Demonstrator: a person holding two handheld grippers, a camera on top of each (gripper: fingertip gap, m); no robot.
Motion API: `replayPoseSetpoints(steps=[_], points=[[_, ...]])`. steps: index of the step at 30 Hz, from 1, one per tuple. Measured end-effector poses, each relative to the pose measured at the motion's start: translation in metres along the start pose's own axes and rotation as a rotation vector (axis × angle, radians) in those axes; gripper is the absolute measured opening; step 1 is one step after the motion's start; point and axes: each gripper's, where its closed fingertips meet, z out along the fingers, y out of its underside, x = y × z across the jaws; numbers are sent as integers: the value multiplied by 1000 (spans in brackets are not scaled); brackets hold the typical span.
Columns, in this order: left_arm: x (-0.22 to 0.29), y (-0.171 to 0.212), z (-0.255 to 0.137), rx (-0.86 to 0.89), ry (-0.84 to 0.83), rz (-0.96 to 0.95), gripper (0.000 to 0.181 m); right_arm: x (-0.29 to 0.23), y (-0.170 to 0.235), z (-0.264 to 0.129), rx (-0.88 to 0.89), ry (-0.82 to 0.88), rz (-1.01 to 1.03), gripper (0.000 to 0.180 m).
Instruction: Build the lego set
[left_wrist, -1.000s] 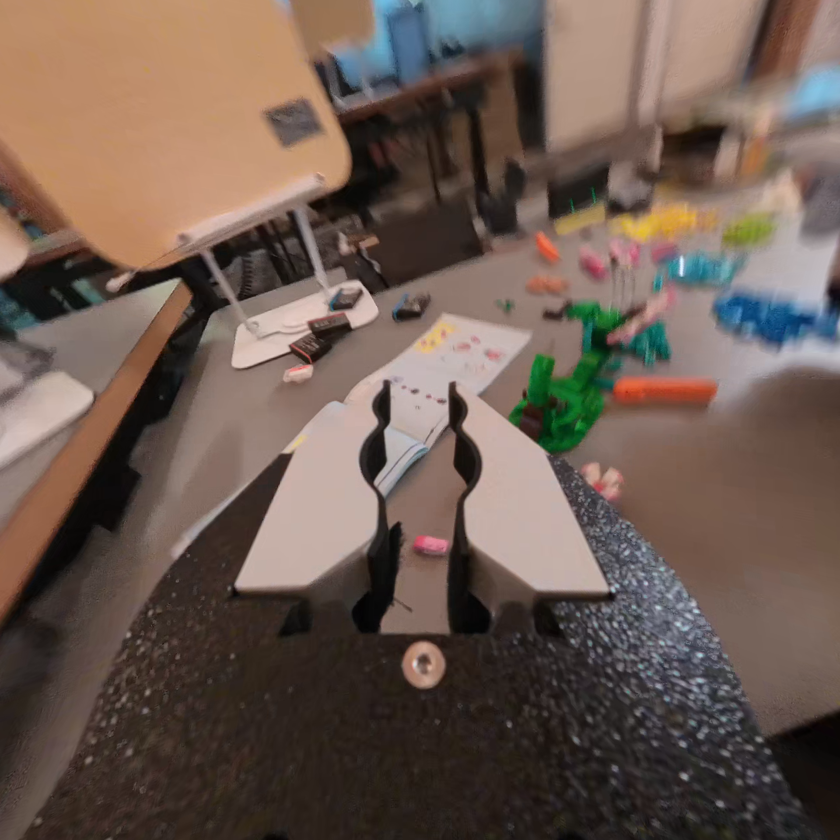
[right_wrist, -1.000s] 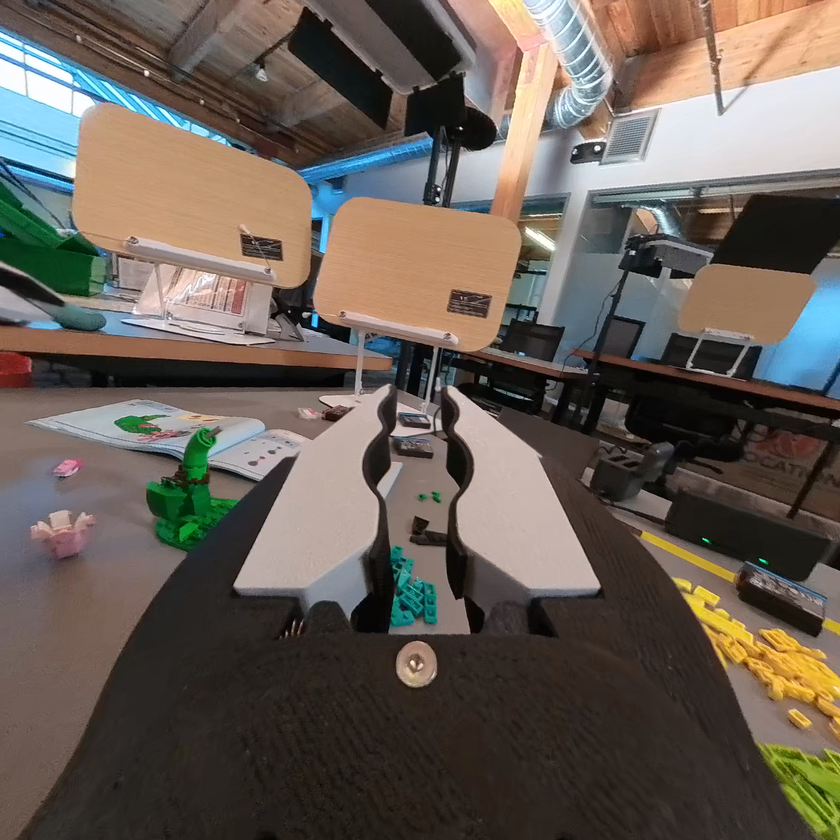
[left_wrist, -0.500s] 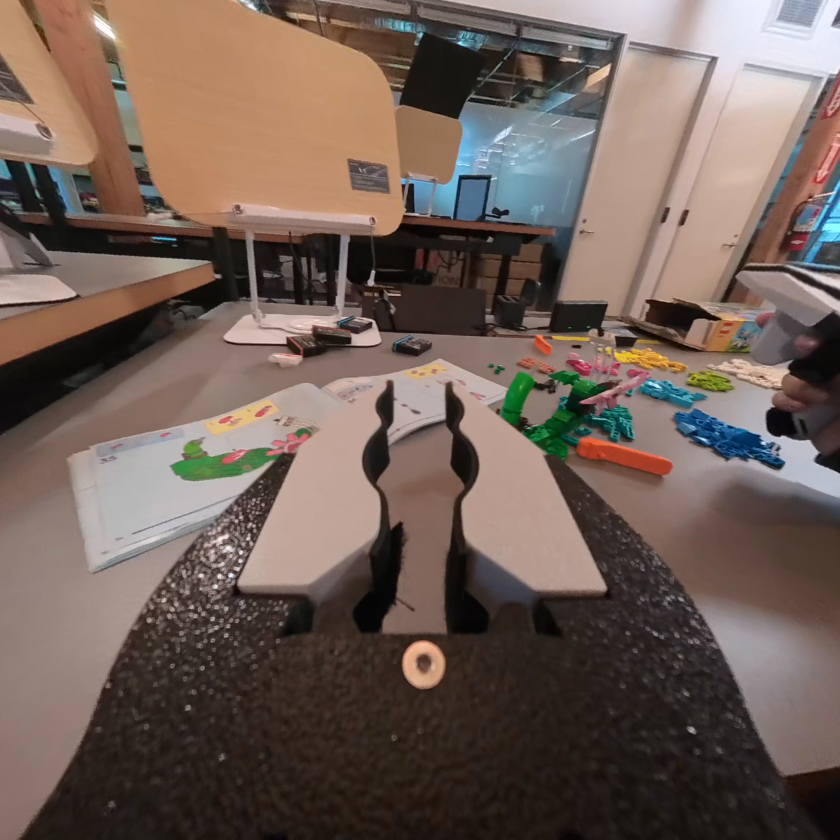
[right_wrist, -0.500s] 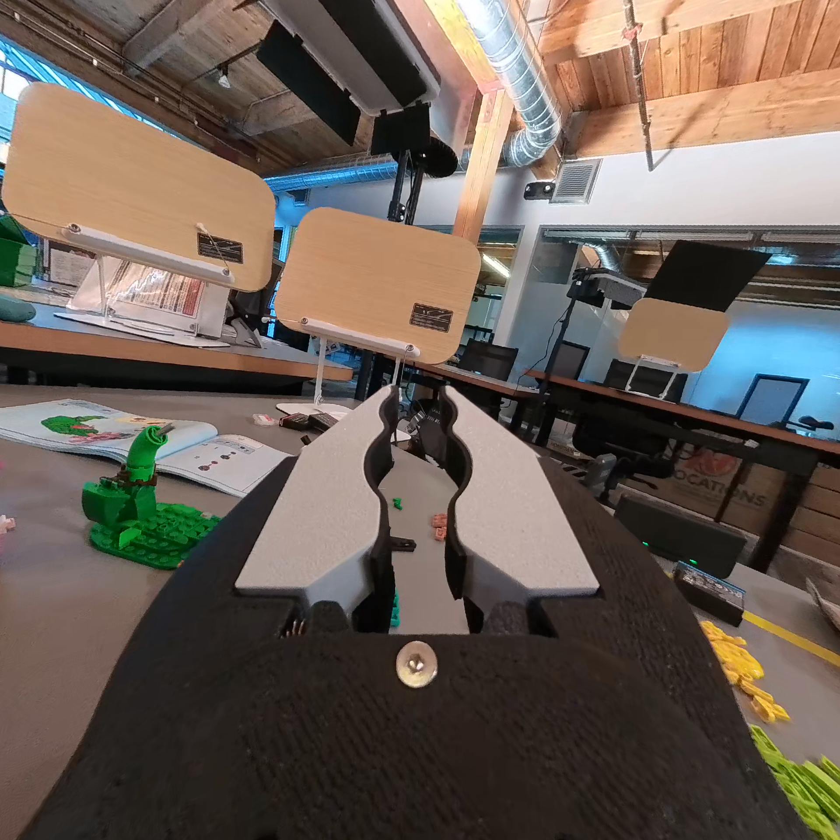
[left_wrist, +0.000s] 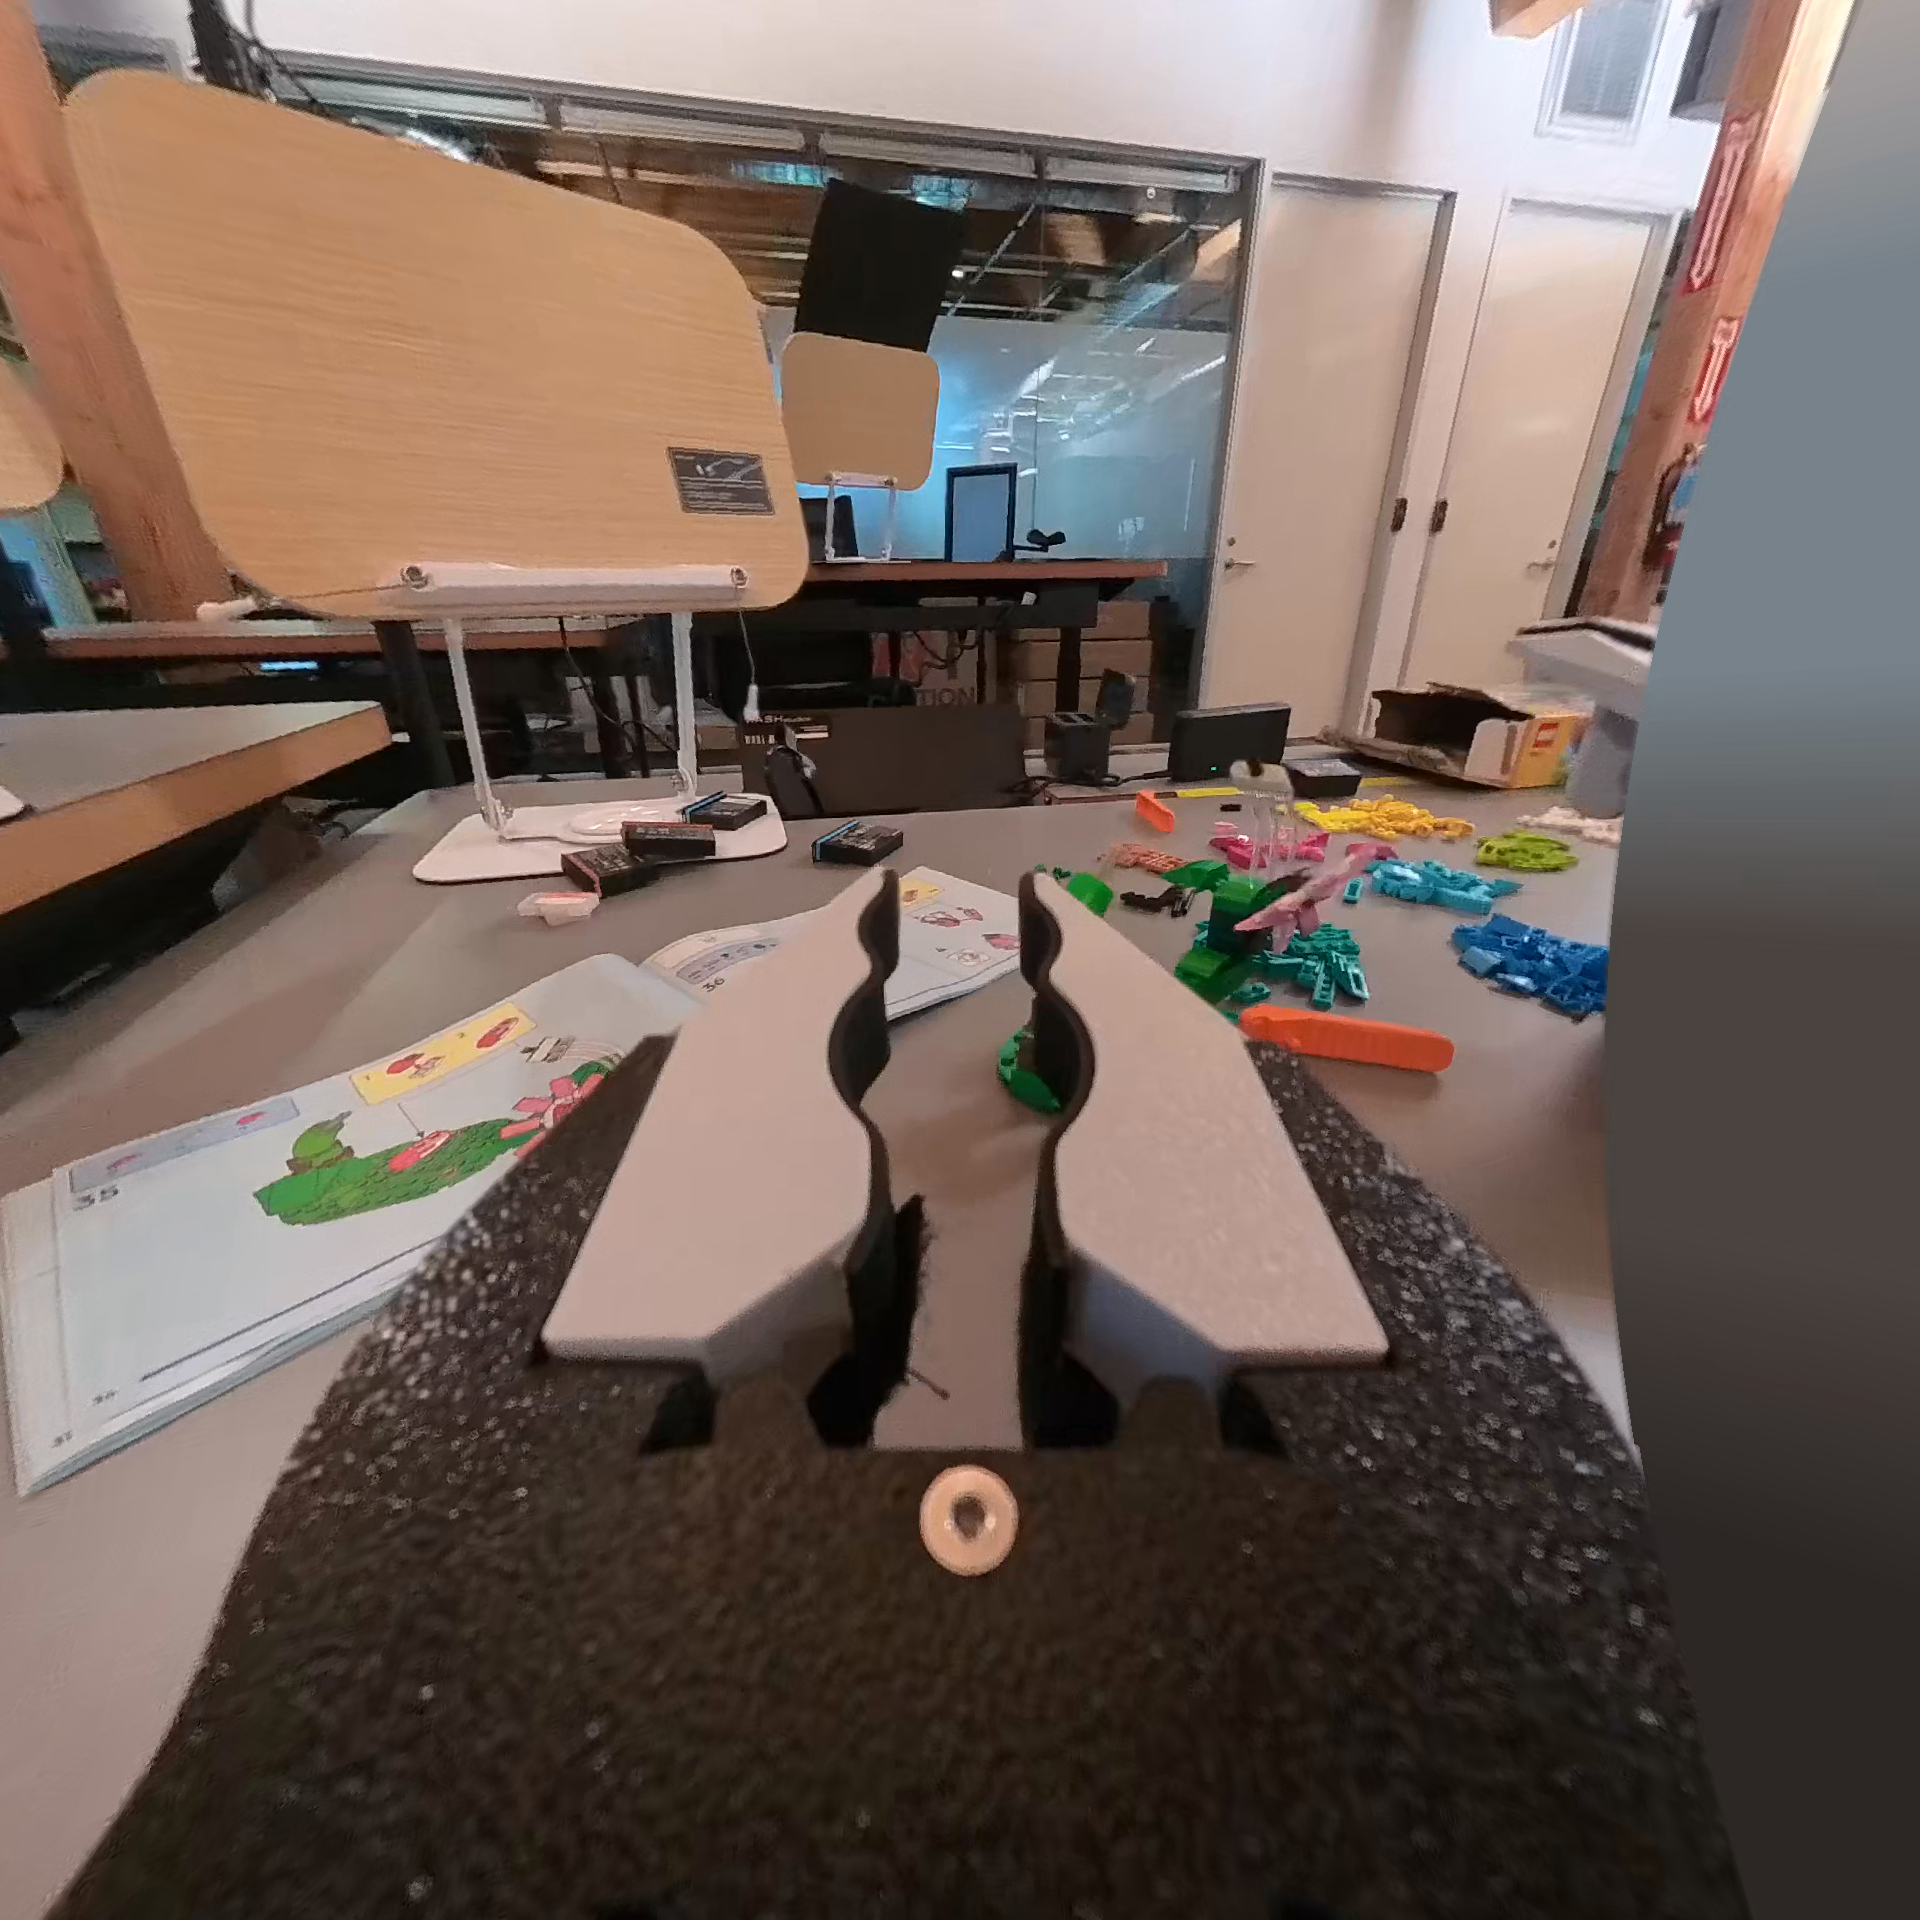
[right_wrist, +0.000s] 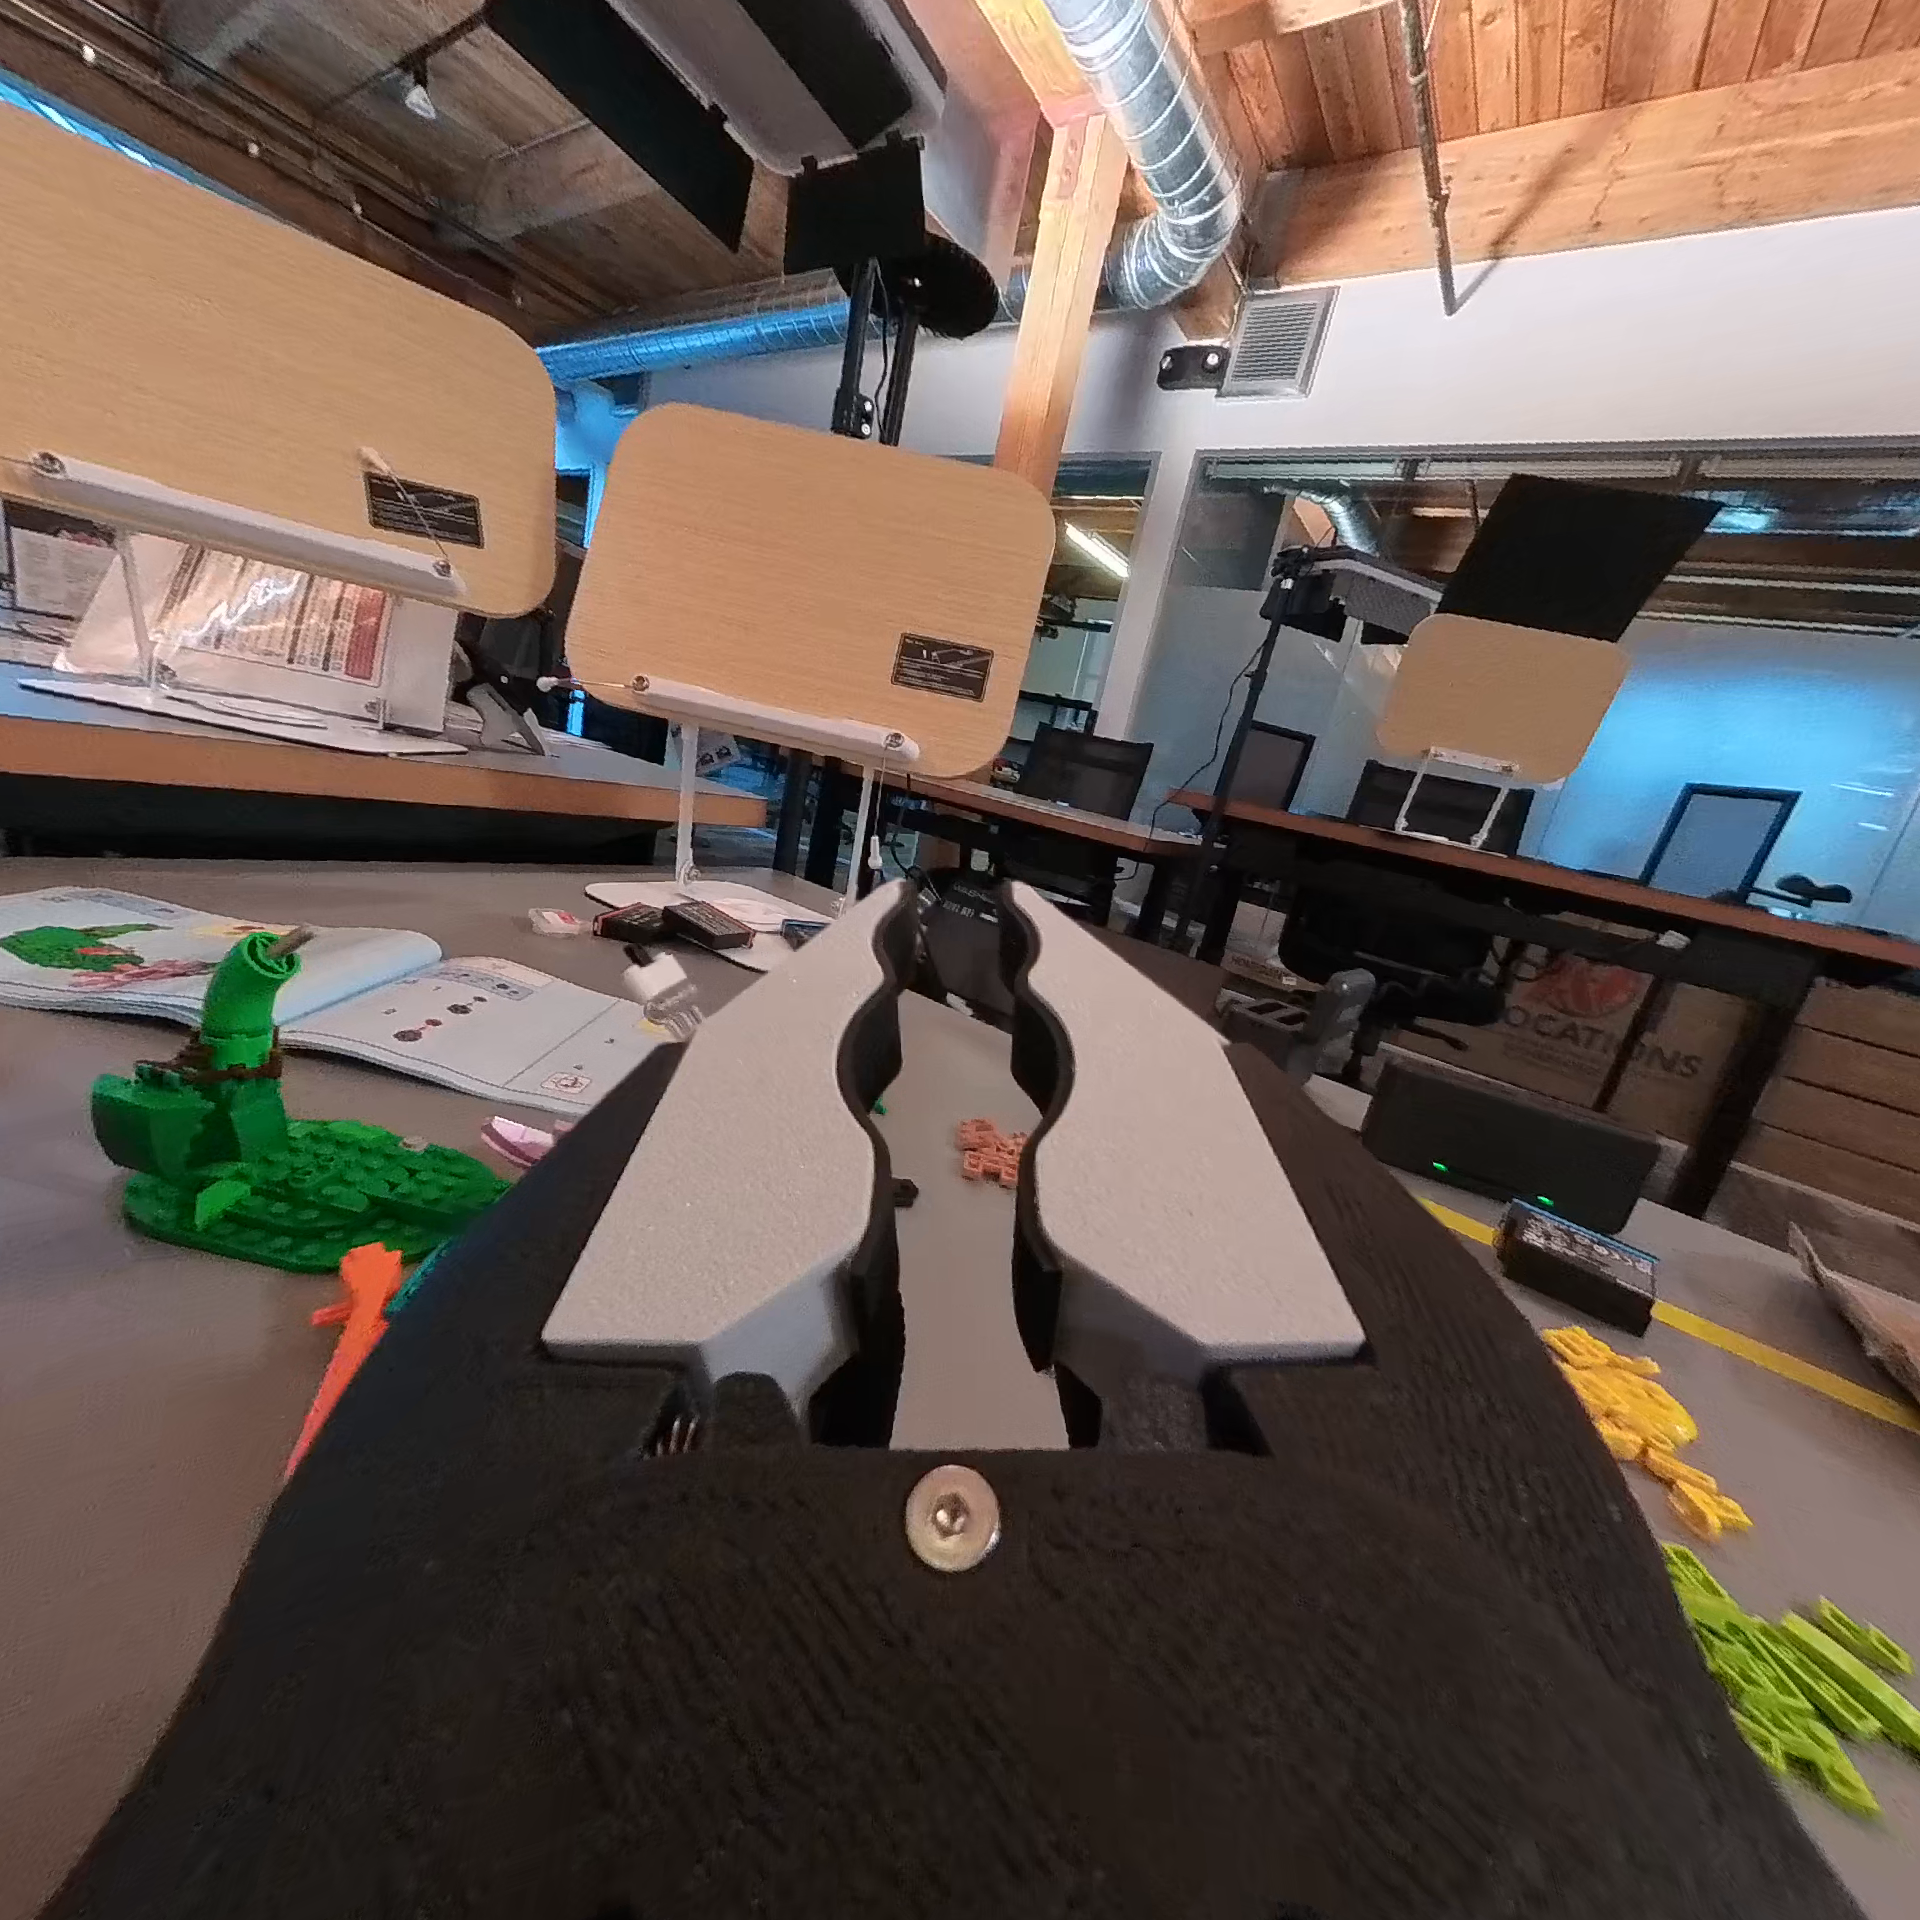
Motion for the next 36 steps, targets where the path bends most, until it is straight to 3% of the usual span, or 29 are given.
replayPoseSetpoints(steps=[5,36], points=[[9,5,3,-32,21,65,20,2,-1,-1,3,6,11,13],[11,0,0,0,46,1,18,5,5,2,-17,10,66,15]])
